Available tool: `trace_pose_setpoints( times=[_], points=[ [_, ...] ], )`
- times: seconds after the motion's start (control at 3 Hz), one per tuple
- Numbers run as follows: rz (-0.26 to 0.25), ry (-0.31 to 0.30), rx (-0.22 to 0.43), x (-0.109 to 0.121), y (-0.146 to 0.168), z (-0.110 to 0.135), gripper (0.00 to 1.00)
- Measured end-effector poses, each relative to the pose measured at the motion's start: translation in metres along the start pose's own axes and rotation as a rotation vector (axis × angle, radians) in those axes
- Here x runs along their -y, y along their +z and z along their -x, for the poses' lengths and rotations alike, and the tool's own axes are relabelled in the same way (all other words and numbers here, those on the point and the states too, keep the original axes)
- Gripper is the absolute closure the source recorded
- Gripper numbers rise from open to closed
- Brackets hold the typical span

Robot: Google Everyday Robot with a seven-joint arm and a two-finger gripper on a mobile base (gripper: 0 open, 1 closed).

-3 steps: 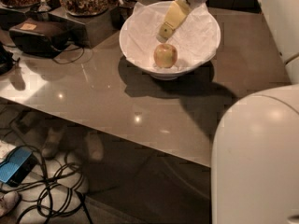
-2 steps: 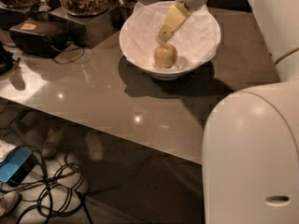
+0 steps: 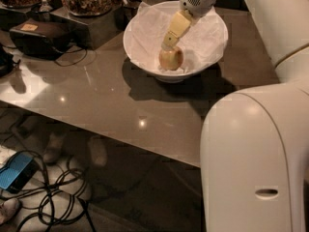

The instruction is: Pick apple from white bowl

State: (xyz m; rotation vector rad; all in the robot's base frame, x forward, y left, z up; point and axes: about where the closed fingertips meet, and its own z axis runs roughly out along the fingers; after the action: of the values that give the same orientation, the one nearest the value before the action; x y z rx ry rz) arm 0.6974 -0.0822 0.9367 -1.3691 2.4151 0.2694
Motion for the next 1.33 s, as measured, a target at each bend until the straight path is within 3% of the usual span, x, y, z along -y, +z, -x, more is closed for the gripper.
trace_pose_setpoints(
  times=[0.33, 1.0, 1.33],
  points=[
    [0.010, 0.013, -0.029, 0.001, 0.012, -0.007, 0.09],
    [0.030, 0.034, -0.071, -0.001, 0.030, -0.019, 0.26],
    [0.040, 0.039, -0.087, -0.002, 0.038, -0.021, 0.22]
  ],
)
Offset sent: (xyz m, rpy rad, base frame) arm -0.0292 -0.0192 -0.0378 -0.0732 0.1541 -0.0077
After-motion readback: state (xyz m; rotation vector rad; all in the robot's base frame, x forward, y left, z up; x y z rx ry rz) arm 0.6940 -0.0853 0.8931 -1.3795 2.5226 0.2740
